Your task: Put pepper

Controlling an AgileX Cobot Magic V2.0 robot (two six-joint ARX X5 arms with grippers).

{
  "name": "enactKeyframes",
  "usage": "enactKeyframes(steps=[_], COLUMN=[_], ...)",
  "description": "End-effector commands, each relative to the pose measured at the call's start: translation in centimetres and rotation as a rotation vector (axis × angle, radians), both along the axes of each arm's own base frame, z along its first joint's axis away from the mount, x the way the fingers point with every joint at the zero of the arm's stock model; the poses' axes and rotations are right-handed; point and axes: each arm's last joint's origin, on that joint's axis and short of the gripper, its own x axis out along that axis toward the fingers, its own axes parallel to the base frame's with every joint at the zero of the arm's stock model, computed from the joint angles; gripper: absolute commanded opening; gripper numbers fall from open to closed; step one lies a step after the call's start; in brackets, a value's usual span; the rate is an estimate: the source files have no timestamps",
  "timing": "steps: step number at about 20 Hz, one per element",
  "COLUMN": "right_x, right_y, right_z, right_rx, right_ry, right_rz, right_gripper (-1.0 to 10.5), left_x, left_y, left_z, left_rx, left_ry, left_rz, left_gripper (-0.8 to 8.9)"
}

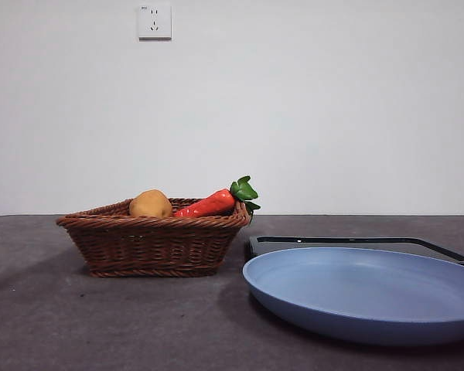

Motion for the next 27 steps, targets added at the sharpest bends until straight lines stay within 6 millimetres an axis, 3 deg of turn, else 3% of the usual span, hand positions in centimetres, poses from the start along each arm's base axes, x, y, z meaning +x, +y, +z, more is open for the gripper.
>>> enactKeyframes(steps=[1, 8, 16, 20, 26, 27], right_x=[0.1, 0.8, 1.9, 2.1, 2.8, 2.9], right_y=[0.2, 0.5, 0.9, 1.0, 1.1, 1.1], right_z=[2.0, 7.3, 11.8, 12.6, 12.0, 12.0], right_rx=[-0.008, -0.135, -0.350, -0.416, -0.447, -0.447], right_ry=[-0.009, 0.131, 0.411, 0.518, 0.626, 0.628], right_rz=[0.054, 0.189, 0.335, 0.401, 0.450, 0.450], right_gripper=[0.1, 0.1, 0.1, 0.1, 0.1, 0.2], left_x=[0.0, 0.8, 2.1, 2.2, 2.2, 2.2], left_y=[0.0, -0.4, -0.8, -0.8, -0.7, -0.7], left_z=[2.0, 6.6, 9.2, 9.8, 10.1, 10.1], left_rx=[-0.011, 0.072, 0.188, 0.253, 0.289, 0.285], left_ry=[0.023, 0.073, 0.212, 0.296, 0.346, 0.349], left_rz=[-0.020, -0.182, -0.367, -0.406, -0.432, -0.430], left_gripper=[0.07, 0.07, 0.07, 0.07, 0.12, 0.58])
